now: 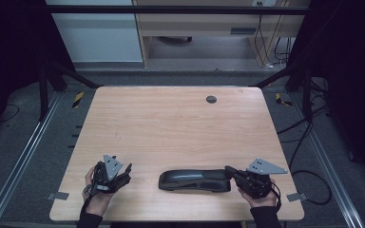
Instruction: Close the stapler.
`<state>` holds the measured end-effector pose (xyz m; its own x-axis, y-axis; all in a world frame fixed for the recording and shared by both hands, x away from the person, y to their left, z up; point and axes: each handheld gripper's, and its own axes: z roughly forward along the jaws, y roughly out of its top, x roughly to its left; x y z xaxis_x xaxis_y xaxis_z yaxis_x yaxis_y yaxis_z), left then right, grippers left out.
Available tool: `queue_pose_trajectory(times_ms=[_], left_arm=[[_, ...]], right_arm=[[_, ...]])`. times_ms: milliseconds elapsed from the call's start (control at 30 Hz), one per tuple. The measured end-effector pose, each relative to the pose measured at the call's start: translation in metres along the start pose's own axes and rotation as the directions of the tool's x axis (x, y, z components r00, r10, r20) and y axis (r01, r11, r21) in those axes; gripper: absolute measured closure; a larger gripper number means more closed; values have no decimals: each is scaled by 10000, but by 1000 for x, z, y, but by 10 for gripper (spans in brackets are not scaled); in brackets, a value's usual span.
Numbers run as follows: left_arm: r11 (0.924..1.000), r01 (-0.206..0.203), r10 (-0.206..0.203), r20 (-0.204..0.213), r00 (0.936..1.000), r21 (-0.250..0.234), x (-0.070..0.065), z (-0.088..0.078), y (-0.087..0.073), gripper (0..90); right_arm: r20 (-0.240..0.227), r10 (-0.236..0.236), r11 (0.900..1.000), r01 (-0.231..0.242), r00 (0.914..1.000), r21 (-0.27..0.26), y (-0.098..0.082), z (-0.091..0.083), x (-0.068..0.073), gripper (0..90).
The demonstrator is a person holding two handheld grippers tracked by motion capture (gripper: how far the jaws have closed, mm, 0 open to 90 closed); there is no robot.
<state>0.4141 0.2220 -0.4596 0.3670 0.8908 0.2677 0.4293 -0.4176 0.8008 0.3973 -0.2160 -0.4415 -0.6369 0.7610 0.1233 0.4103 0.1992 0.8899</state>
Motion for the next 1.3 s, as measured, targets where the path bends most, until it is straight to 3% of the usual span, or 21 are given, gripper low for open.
queue_pose_trajectory(times_ms=[67, 267, 300, 367, 433, 533, 567, 600, 800, 900, 1000, 1167, 1300], left_arm=[[10000, 0, 0, 13, 10000, 10, 0, 0, 0, 371], [10000, -48, 48, 88, 9999, 6, 0, 0, 0, 365], [10000, -48, 48, 88, 9999, 6, 0, 0, 0, 365], [10000, -58, 57, 83, 9999, 11, 0, 0, 0, 365], [10000, -69, 69, 86, 9999, 26, 0, 1, 0, 365], [10000, -71, 71, 77, 9999, 18, 0, 1, 0, 365], [10000, -71, 71, 77, 9999, 18, 0, 1, 0, 365], [10000, -90, 90, 72, 9999, 24, 0, 1, 0, 365], [9999, -90, 89, 64, 9999, 60, 1, 1, 0, 365], [9999, -92, 92, 59, 9999, 75, 1, 2, -1, 365], [9999, -72, 71, 44, 10000, 124, 2, 4, 0, 364], [9999, -58, 58, 40, 10000, 125, 3, 4, 0, 364], [9999, -37, 37, -16, 10000, 141, 4, 5, -1, 364]], right_arm=[[25, 23, 9999, -22, 10000, -125, 1, -1, 0, 849], [625, 311, 9995, -305, 9976, -96, 2, -3, -7, 597], [625, 311, 9995, -305, 9976, -96, 2, -3, -7, 597], [1180, 642, 9979, -625, 9909, -184, 1, -8, -15, 501], [1483, 726, 9972, -691, 9863, -283, 0, -11, -20, 454], [2180, 933, 9954, -860, 9715, -428, -4, -15, -30, 373], [2180, 933, 9954, -860, 9715, -428, -4, -15, -30, 373], [2701, 1044, 9945, -993, 9572, -323, -7, -17, -37, 342], [3041, 1446, 9876, -1564, 9416, 148, -19, -14, -59, 326], [3280, 1424, 9865, -1609, 9339, 299, -25, -13, -65, 322], [3748, 1354, 9828, -1723, 9172, 667, -31, -11, -73, 306], [3950, 1678, 9730, -2162, 9032, 812, -33, -10, -82, 329], [3896, 1675, 9745, -2120, 9056, 739, -37, -10, -86, 340]])
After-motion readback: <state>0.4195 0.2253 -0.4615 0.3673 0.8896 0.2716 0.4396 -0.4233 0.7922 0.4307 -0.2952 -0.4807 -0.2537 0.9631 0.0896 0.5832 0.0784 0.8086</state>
